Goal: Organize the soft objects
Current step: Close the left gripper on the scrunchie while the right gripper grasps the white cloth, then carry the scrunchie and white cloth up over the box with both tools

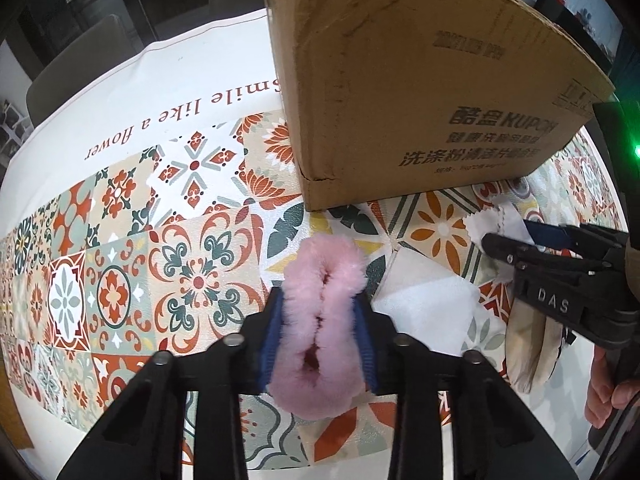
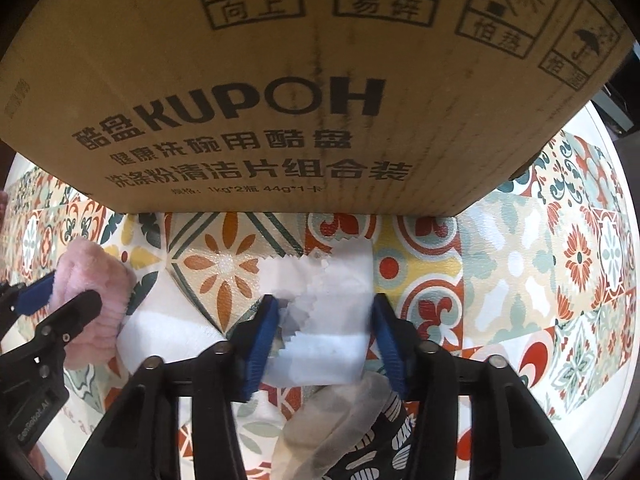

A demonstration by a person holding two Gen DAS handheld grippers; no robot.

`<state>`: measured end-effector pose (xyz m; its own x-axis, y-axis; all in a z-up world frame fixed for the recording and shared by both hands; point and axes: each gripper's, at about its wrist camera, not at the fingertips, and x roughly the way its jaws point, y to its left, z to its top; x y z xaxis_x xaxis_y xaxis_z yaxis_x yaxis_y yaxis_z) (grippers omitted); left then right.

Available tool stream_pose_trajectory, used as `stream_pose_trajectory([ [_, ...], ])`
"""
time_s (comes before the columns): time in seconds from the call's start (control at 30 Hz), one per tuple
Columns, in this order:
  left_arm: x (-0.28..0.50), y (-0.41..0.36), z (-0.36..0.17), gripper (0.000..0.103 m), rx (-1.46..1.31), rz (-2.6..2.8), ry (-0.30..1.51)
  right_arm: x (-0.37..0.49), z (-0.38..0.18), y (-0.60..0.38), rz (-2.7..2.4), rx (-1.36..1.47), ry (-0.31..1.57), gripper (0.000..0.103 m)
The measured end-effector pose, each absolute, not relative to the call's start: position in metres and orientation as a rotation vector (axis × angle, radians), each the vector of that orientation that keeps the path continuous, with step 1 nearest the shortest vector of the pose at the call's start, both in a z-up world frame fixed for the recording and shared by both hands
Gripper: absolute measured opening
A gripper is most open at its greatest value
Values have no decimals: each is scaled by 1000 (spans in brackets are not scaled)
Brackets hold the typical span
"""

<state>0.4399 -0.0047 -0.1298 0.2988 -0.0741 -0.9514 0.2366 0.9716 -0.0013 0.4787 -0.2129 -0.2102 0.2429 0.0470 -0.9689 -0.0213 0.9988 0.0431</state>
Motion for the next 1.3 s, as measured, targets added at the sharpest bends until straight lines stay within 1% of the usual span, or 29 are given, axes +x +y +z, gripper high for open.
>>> stream_pose_trajectory([
  [0.07, 438, -7, -128, 27, 166, -207, 1244, 476, -211, -212, 47, 23, 1317, 30],
  [0.13, 437, -9, -127, 26, 177, -203, 1239, 475, -210, -214, 40, 27, 1309, 20],
  [0.17, 438, -10, -127, 25, 177, -202, 1238, 475, -209, -216, 42, 30, 1306, 17],
  [0.27, 435, -12, -121, 24, 175, -193, 1226, 475, -209, -219, 54, 58, 1304, 14],
  [0.6, 423, -9, -93, 24, 125, -191, 1166, 458, -191, -219, 98, 99, 1262, 14],
  [1.17, 405, -15, -38, 24, 38, -265, 1017, 429, -102, -233, 137, 130, 1088, 14],
  [1.3, 400, -17, -23, 24, 29, -278, 980, 424, -89, -234, 141, 134, 1044, 14],
])
